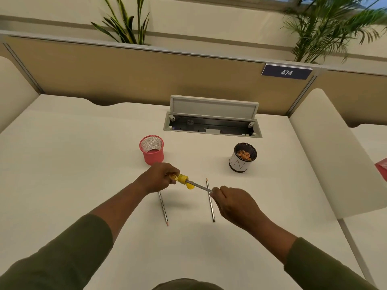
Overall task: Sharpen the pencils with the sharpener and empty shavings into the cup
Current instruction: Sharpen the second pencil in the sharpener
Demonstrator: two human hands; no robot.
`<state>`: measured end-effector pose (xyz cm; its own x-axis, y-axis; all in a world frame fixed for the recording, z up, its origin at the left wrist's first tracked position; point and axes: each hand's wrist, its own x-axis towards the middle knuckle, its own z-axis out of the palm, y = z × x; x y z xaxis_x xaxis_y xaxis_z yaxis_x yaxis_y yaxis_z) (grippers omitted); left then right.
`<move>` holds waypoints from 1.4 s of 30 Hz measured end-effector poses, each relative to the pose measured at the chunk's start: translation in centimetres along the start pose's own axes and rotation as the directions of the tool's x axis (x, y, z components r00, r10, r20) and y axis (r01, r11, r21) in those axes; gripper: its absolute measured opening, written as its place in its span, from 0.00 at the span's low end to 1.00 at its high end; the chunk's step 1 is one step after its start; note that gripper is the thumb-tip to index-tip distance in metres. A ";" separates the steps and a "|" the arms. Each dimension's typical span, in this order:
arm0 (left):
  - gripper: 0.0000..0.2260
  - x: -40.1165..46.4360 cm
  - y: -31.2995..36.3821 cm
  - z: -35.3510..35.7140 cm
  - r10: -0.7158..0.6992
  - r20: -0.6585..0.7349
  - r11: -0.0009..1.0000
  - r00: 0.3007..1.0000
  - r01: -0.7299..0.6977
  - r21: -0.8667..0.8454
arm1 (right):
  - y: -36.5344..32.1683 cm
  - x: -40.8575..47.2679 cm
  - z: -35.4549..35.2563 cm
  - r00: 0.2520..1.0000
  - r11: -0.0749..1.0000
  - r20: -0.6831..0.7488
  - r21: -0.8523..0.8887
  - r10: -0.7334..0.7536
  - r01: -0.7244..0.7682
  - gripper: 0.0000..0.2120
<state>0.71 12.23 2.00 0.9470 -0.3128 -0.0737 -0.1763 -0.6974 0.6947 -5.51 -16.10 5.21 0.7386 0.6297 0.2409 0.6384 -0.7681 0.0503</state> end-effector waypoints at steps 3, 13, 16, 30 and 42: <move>0.13 -0.1 0.2 0.3 -0.025 -0.054 0.999 0.998 0.024 -0.030 | -0.6 0.4 0.5 0.994 0.992 -0.075 0.110 0.075 -0.067 0.15; 0.14 -0.9 0.2 0.6 0.095 -0.101 0.993 0.990 -0.087 0.080 | -1.7 2.4 -1.2 0.328 -0.539 0.924 0.381 0.197 -0.751 0.14; 0.14 -0.7 0.2 0.3 0.077 -0.067 0.994 0.995 -0.071 0.082 | -2.1 2.0 -1.6 0.491 -0.156 0.789 0.573 0.369 -0.804 0.12; 0.14 -0.6 0.6 0.1 0.012 -0.063 1.000 0.998 -0.010 0.029 | -1.2 0.1 0.6 0.987 0.952 -0.038 0.271 0.159 -0.143 0.20; 0.11 -0.8 0.9 -0.5 0.051 -0.039 0.982 0.998 -0.043 0.182 | -2.4 2.5 -2.7 0.542 -0.074 0.748 0.609 0.384 -0.789 0.14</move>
<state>-0.11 12.20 3.09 0.9463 -0.3230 -0.0104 -0.2631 -0.7886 0.5558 -5.71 -12.99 8.28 0.8072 0.1333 -0.5750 -0.4979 -0.3693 -0.7846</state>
